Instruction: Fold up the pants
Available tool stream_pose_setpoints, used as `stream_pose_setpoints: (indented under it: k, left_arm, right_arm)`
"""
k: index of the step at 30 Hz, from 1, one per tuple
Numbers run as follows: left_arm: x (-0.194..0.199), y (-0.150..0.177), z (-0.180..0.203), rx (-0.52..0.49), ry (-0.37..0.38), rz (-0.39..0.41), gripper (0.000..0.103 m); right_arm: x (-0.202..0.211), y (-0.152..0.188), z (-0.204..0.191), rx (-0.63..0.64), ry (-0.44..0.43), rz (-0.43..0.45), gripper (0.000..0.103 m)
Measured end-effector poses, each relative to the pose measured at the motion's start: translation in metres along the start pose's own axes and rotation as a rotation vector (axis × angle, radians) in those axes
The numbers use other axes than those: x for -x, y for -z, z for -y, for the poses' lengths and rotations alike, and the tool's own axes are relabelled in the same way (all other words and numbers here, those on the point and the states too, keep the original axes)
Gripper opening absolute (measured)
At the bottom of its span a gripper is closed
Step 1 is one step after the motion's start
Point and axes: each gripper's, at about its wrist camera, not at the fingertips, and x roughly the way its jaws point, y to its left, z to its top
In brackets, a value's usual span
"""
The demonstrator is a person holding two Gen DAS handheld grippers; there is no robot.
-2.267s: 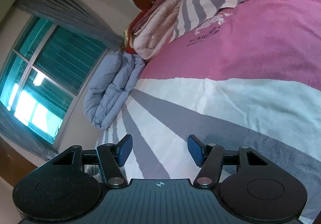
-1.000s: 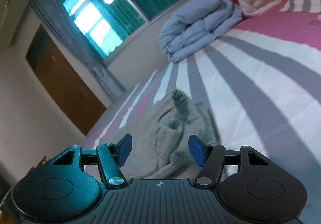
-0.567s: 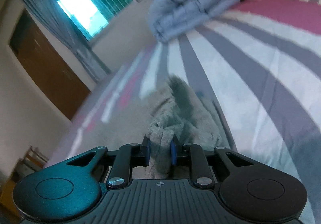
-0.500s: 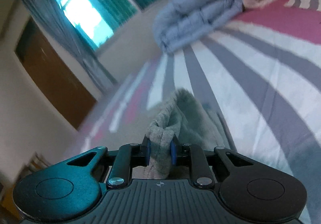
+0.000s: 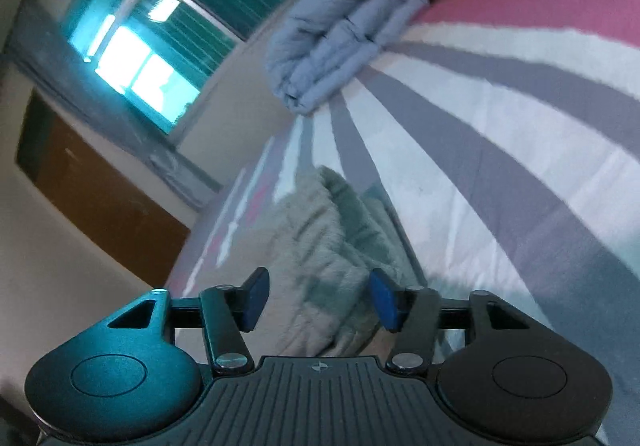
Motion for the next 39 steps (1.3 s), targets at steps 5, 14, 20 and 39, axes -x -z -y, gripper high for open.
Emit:
stream_pose_setpoints:
  k: [5, 14, 20, 39]
  left_arm:
    - [0.001, -0.001, -0.002, 0.006, 0.002, 0.0, 0.072]
    - [-0.002, -0.001, -0.001, 0.007, 0.002, -0.02, 0.074]
    - [0.001, -0.001, -0.002, 0.014, 0.01, -0.019, 0.074]
    - [0.0, -0.002, 0.001, 0.009, -0.003, -0.028, 0.076]
  right_arm:
    - [-0.015, 0.004, 0.016, -0.099, 0.011, -0.079, 0.055]
    - [-0.034, 0.002, 0.009, -0.169, 0.027, -0.112, 0.037]
    - [0.007, 0.009, 0.009, -0.206, 0.03, -0.027, 0.031]
    - [-0.017, 0.028, 0.015, -0.172, -0.007, -0.11, 0.07]
